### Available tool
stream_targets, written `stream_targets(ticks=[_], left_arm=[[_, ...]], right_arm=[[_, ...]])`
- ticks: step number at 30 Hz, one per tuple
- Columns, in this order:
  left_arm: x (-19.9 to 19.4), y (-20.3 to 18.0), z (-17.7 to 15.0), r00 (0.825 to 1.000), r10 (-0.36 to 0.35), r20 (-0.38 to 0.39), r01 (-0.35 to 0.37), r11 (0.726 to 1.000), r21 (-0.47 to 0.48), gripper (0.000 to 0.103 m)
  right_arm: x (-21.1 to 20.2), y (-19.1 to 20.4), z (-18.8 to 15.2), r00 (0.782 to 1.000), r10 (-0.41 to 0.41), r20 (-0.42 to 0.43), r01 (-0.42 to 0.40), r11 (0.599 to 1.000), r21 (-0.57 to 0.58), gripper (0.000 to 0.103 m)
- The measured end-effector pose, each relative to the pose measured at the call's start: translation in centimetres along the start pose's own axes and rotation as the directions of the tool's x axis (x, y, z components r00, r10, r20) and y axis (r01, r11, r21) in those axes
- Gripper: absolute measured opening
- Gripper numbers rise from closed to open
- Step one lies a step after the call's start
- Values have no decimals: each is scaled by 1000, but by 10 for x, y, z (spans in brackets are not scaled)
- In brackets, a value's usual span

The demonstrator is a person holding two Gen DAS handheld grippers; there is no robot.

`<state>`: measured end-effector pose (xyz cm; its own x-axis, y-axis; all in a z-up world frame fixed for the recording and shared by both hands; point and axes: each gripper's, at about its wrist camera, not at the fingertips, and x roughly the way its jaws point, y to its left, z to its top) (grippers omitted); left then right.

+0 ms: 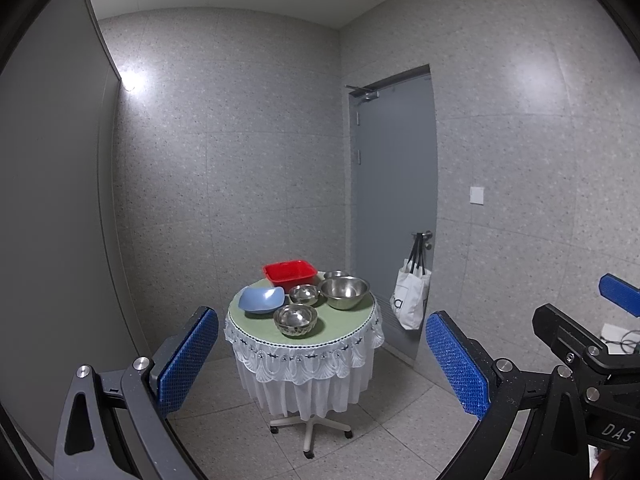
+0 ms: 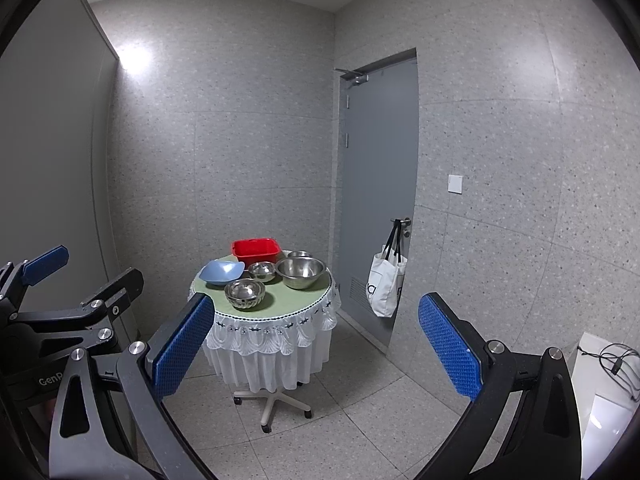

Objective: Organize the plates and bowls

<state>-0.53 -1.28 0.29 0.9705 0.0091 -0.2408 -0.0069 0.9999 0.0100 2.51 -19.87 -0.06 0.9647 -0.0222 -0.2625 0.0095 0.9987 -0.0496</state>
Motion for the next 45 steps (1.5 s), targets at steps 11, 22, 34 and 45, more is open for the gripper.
stream_targets(ticks=[11,22,34,45], left_arm=[[5,6,-2,1000,-3,-4,3,1000,0,103],[29,14,1,1000,-1,-17,1,1000,0,103],[101,33,18,999,-2,-41,2,1000,5,103],[204,58,40,998,-10,-68,12,1000,26,103]], right_arm=[[2,2,0,1000,-1,-6,1,1000,-1,103],[18,10,-1,1000,0,-21,0,1000,-1,103],[69,23,5,999,-1,-43,1,1000,2,103],[147,39,14,998,-7,-68,9,1000,25,103]])
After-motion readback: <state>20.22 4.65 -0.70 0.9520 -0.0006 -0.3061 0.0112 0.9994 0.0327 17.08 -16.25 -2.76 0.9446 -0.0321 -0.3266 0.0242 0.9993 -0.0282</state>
